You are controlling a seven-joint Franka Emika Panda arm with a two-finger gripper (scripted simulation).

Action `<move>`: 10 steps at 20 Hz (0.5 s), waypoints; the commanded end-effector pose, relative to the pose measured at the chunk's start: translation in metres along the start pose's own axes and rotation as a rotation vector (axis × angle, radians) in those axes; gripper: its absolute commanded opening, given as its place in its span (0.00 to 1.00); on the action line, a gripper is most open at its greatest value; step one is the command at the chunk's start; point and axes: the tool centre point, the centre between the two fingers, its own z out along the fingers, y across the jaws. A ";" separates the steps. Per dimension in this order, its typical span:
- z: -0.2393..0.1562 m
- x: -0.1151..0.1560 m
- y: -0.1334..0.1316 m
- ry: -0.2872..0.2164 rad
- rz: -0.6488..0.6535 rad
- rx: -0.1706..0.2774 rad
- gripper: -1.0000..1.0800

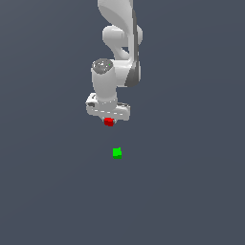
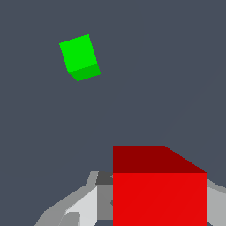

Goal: Stack the red cube on top of the green cube.

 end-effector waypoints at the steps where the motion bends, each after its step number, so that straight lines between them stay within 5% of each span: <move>1: 0.000 0.000 0.000 0.000 0.000 0.000 0.00; 10: 0.007 0.014 -0.008 0.000 0.000 0.000 0.00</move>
